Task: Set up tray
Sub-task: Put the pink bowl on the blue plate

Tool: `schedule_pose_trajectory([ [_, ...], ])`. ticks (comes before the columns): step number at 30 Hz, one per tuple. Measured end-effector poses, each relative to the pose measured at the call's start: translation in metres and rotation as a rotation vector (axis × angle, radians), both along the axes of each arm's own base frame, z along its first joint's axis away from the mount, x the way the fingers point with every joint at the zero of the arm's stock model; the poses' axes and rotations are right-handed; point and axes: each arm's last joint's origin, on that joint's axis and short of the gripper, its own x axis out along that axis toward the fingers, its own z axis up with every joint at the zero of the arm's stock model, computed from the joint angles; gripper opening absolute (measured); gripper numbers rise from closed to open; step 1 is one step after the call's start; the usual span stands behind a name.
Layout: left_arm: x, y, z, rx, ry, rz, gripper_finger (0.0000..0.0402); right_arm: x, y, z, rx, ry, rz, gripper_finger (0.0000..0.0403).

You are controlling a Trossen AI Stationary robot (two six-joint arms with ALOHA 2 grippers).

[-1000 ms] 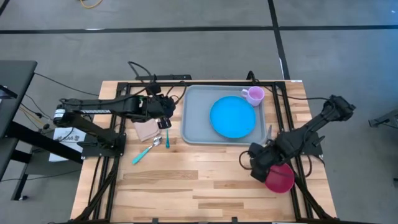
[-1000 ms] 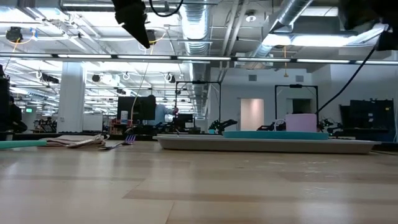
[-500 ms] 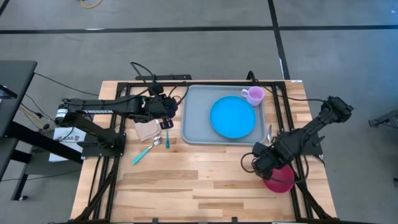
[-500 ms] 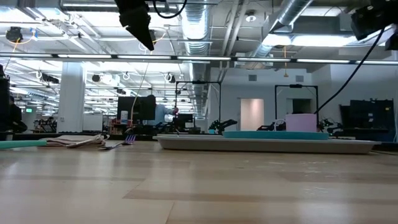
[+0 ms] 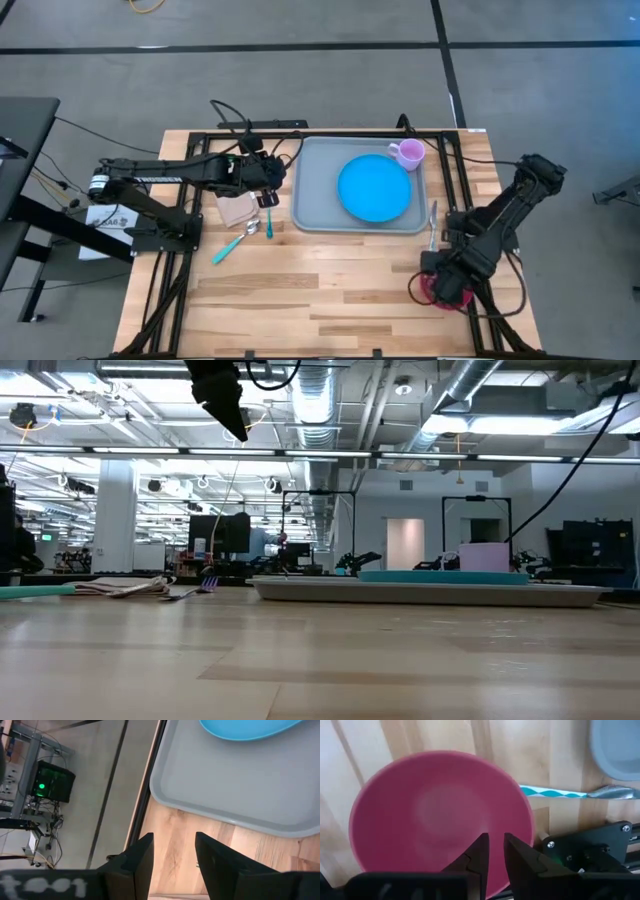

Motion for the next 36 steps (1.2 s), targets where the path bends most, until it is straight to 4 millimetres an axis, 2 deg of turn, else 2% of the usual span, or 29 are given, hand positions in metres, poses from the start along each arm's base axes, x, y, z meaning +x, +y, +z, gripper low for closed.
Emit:
schedule_pose_trajectory([
  [7,0.000,0.000,0.000,-0.001,-0.002,0.001,0.0138,-0.009,0.004,-0.008,-0.017,0.005,0.016,0.0052],
  [15,0.000,0.000,0.000,0.002,0.002,-0.004,0.0138,-0.016,-0.010,-0.030,-0.105,0.069,-0.001,0.0052],
  [30,0.000,0.000,0.000,0.005,0.004,-0.008,0.0138,-0.015,-0.011,-0.030,-0.096,0.078,0.001,0.0052],
  [36,0.000,0.000,0.000,0.005,-0.001,-0.008,0.0138,-0.016,-0.011,-0.022,-0.113,0.092,0.001,0.0052],
])
